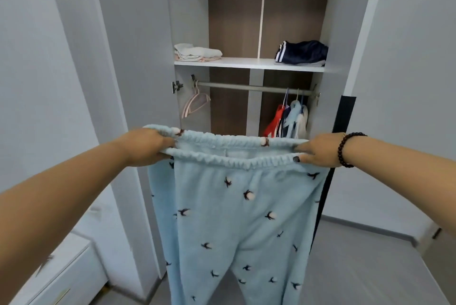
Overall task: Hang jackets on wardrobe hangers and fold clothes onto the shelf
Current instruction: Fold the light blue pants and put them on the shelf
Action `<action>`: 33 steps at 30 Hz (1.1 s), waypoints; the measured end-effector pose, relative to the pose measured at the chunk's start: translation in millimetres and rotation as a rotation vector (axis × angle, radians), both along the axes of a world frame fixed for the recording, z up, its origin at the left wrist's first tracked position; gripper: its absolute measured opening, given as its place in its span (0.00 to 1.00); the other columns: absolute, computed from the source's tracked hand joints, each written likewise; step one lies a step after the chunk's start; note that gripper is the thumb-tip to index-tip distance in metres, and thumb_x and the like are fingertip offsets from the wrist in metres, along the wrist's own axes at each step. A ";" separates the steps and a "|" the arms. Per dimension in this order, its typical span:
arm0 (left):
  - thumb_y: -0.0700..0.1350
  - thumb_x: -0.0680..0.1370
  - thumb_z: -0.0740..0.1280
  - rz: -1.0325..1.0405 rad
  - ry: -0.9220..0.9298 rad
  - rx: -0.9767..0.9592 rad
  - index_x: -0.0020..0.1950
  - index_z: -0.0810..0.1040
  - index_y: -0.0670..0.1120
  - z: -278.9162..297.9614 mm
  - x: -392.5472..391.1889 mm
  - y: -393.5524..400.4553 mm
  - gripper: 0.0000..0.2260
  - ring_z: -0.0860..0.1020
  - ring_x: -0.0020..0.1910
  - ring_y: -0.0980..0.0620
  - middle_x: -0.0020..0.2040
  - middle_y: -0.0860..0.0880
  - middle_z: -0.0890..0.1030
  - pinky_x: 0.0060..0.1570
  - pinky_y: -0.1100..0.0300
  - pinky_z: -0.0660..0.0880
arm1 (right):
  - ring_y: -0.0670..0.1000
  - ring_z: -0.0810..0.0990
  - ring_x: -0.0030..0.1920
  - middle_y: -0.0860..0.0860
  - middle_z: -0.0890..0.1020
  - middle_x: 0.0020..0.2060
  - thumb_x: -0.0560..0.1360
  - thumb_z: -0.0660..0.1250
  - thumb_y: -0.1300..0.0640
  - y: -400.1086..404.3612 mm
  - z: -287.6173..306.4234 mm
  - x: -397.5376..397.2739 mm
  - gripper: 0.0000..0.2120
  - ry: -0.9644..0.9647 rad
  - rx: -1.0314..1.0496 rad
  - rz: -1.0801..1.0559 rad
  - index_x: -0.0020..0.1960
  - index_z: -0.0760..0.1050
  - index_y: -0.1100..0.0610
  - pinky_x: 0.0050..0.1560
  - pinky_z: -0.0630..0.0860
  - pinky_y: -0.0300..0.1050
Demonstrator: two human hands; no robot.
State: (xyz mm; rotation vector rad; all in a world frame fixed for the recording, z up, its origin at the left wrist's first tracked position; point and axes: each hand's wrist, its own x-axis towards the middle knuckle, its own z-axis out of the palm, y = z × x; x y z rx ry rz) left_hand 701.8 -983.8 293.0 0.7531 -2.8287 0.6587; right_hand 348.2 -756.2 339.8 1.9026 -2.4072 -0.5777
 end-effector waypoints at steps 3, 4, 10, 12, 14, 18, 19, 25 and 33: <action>0.68 0.77 0.49 -0.239 0.071 -0.086 0.58 0.71 0.54 -6.5 10.7 -11.5 0.23 0.79 0.53 0.47 0.48 0.51 0.82 0.47 0.51 0.79 | 0.49 0.75 0.41 0.51 0.78 0.44 0.79 0.53 0.37 -23.7 -6.6 2.2 0.27 0.078 -0.141 -0.059 0.67 0.66 0.54 0.36 0.69 0.41; 0.67 0.79 0.48 -0.313 0.073 -0.077 0.56 0.72 0.54 -9.9 11.7 -15.4 0.22 0.80 0.49 0.47 0.44 0.51 0.82 0.44 0.52 0.80 | 0.48 0.75 0.38 0.49 0.76 0.39 0.77 0.55 0.36 -32.5 -8.4 4.4 0.27 0.080 -0.183 -0.089 0.64 0.69 0.56 0.32 0.67 0.40; 0.56 0.79 0.54 -0.410 0.046 -0.144 0.36 0.78 0.49 -17.1 31.0 -65.4 0.20 0.77 0.31 0.51 0.30 0.53 0.78 0.41 0.58 0.77 | 0.50 0.75 0.41 0.49 0.74 0.41 0.72 0.60 0.30 -73.9 -13.5 15.1 0.33 0.048 -0.246 -0.215 0.64 0.67 0.54 0.33 0.69 0.41; 0.53 0.76 0.56 -0.324 0.029 -0.228 0.38 0.80 0.49 -15.9 45.6 -86.4 0.17 0.79 0.32 0.50 0.33 0.54 0.79 0.46 0.55 0.76 | 0.50 0.75 0.42 0.49 0.75 0.42 0.71 0.59 0.29 -77.7 -14.0 13.6 0.32 0.053 -0.267 -0.219 0.66 0.69 0.50 0.38 0.73 0.43; 0.55 0.78 0.53 -0.199 0.097 -0.253 0.38 0.79 0.47 -20.6 54.7 -99.8 0.20 0.79 0.31 0.47 0.33 0.51 0.80 0.43 0.52 0.75 | 0.50 0.74 0.43 0.49 0.74 0.42 0.73 0.56 0.30 -78.4 -15.4 13.2 0.29 0.087 -0.331 -0.195 0.66 0.69 0.46 0.39 0.72 0.43; 0.63 0.80 0.45 -0.038 0.341 -0.204 0.52 0.73 0.41 -29.0 54.3 -107.8 0.29 0.74 0.22 0.44 0.24 0.47 0.76 0.35 0.53 0.70 | 0.51 0.76 0.41 0.49 0.79 0.41 0.76 0.56 0.33 -81.4 -21.8 21.3 0.23 0.038 -0.515 -0.197 0.61 0.75 0.45 0.33 0.68 0.41; 0.63 0.80 0.48 -0.030 0.357 -0.215 0.58 0.72 0.39 -31.2 51.5 -108.8 0.29 0.74 0.21 0.44 0.23 0.47 0.75 0.35 0.53 0.70 | 0.51 0.76 0.41 0.49 0.80 0.42 0.76 0.56 0.34 -82.4 -24.3 24.8 0.22 0.080 -0.549 -0.194 0.60 0.75 0.45 0.33 0.68 0.41; 0.52 0.70 0.75 -0.037 0.276 -0.311 0.66 0.73 0.35 -42.0 24.9 -100.0 0.32 0.79 0.28 0.43 0.26 0.43 0.79 0.49 0.42 0.72 | 0.53 0.71 0.28 0.49 0.68 0.26 0.74 0.61 0.37 -83.6 -24.0 42.6 0.35 0.222 -0.712 -0.297 0.72 0.57 0.55 0.27 0.65 0.40; 0.36 0.66 0.75 0.018 0.412 -0.294 0.46 0.78 0.38 -40.4 -13.1 -96.8 0.11 0.78 0.36 0.42 0.31 0.44 0.79 0.55 0.45 0.62 | 0.51 0.75 0.34 0.52 0.76 0.35 0.71 0.71 0.50 -85.4 -23.1 1.0 0.12 -0.104 -0.502 -0.507 0.39 0.71 0.55 0.31 0.69 0.41</action>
